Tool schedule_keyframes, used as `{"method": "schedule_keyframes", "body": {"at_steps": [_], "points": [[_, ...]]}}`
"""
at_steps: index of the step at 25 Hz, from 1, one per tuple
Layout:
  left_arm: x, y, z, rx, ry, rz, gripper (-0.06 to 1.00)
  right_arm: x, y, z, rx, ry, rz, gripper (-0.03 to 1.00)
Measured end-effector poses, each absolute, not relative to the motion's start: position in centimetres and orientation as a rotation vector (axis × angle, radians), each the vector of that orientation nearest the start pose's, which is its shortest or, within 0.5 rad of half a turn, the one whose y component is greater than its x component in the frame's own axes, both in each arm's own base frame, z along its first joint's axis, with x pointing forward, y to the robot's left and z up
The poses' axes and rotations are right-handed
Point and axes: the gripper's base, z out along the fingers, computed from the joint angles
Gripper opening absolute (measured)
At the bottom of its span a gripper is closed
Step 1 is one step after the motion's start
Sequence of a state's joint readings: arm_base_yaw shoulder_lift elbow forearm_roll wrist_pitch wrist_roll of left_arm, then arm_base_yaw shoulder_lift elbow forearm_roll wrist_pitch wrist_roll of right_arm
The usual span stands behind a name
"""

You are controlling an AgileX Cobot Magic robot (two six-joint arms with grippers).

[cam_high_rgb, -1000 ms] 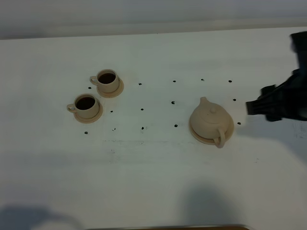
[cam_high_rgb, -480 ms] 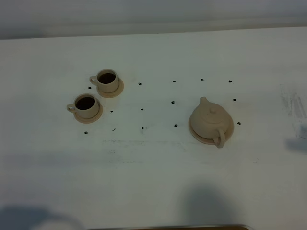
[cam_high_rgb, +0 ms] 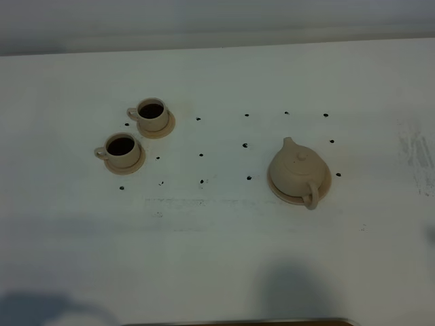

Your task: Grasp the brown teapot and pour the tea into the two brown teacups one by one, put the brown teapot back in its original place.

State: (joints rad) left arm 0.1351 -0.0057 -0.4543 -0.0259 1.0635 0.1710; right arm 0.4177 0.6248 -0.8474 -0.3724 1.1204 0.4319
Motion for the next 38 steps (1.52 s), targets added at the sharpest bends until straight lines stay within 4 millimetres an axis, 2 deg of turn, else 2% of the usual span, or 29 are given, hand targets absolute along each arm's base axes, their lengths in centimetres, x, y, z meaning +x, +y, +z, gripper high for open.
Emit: {"method": "schedule_keyframes", "body": {"at_steps": [10,21,28,32,38], "points": [[-0.1,-0.2,26.4,0.038,2.090,0.155,0.53,8.5,0.7,35.7,-0.059,2.298,-0.029,0.53],[-0.1,-0.2,26.4,0.038,2.090,0.155,0.53,7.7,2.6,35.2,-0.324,2.354,0.154,0.42],[-0.1,-0.2,26.4,0.038,2.090,0.155,0.52,7.7,2.8,35.3,-0.325,2.350,0.194,0.37],[-0.1,-0.2,26.4,0.038,2.090,0.155,0.52,7.1,2.5,35.6,-0.329,2.285,0.199,0.34],[-0.1,-0.2,26.4,0.038,2.090,0.155,0.52,5.5,1.7,35.1,-0.335,2.170,0.151,0.31]]}}
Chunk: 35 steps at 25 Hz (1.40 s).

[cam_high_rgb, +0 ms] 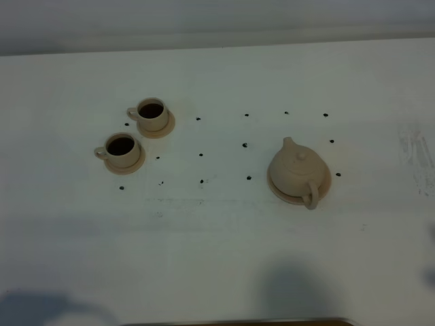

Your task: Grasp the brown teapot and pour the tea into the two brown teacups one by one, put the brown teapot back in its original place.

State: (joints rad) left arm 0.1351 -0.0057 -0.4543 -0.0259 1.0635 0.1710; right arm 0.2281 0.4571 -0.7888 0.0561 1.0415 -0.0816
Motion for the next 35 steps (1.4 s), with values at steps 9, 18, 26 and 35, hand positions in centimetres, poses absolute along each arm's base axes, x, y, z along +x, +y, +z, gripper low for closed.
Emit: {"method": "schedule_keyframes", "body": {"at_steps": [9,18,26,35], "points": [[-0.1,-0.2,26.4,0.038,2.090,0.155,0.52,2.7,1.6,32.0,-0.335,2.051,0.121,0.31],[-0.1,-0.2,26.4,0.038,2.090,0.155,0.52,0.8,1.4,29.5,-0.249,2.005,0.128,0.31],[-0.1,-0.2,26.4,0.038,2.090,0.155,0.53,-0.7,1.2,29.2,-0.244,1.962,0.092,0.31],[-0.1,-0.2,26.4,0.038,2.090,0.155,0.53,-0.9,1.1,28.1,-0.206,2.065,0.118,0.31]]}}
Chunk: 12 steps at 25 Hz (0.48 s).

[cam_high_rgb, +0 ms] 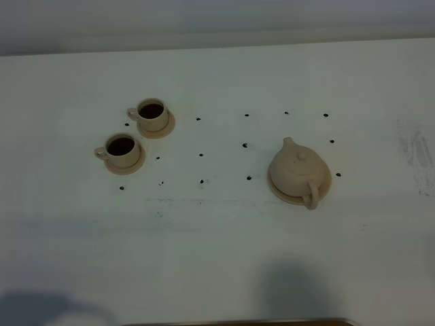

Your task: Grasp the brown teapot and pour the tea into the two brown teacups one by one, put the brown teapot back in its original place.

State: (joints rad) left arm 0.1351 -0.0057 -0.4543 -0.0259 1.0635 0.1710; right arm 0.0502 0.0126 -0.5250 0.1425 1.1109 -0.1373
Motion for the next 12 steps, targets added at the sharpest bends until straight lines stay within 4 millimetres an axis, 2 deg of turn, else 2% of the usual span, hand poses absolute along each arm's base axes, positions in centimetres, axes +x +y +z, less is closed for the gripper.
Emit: {"method": "schedule_keyframes", "body": {"at_steps": [7,12], "points": [[-0.1,-0.2,26.4,0.038,2.090,0.155,0.53,-0.7,-0.1,27.9,0.030,2.089,0.064,0.31],[-0.1,-0.2,26.4,0.038,2.090,0.155,0.53,-0.7,-0.2,27.9,-0.014,2.088,0.033,0.31]]}}
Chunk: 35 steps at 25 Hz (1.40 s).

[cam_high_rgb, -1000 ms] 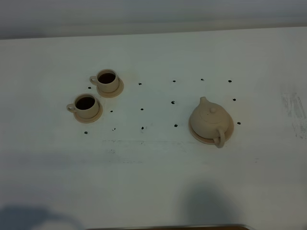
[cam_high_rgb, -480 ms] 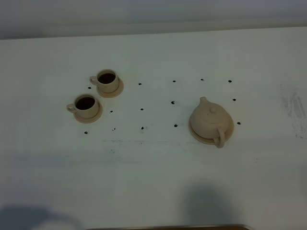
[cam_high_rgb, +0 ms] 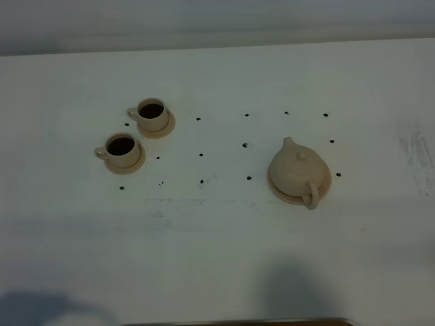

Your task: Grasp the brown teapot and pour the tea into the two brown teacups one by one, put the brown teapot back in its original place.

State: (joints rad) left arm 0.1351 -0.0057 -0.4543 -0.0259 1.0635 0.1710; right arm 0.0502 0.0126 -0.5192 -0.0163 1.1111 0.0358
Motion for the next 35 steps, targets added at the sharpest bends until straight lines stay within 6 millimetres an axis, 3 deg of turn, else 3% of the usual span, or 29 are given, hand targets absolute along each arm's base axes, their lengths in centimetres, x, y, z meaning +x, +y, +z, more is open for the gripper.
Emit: {"method": "schedule_keyframes", "body": {"at_steps": [35], "points": [[-0.05,-0.22,26.43,0.038,2.090,0.155,0.52,-0.71,-0.32,27.83,-0.037,2.088,-0.004,0.31]]}}
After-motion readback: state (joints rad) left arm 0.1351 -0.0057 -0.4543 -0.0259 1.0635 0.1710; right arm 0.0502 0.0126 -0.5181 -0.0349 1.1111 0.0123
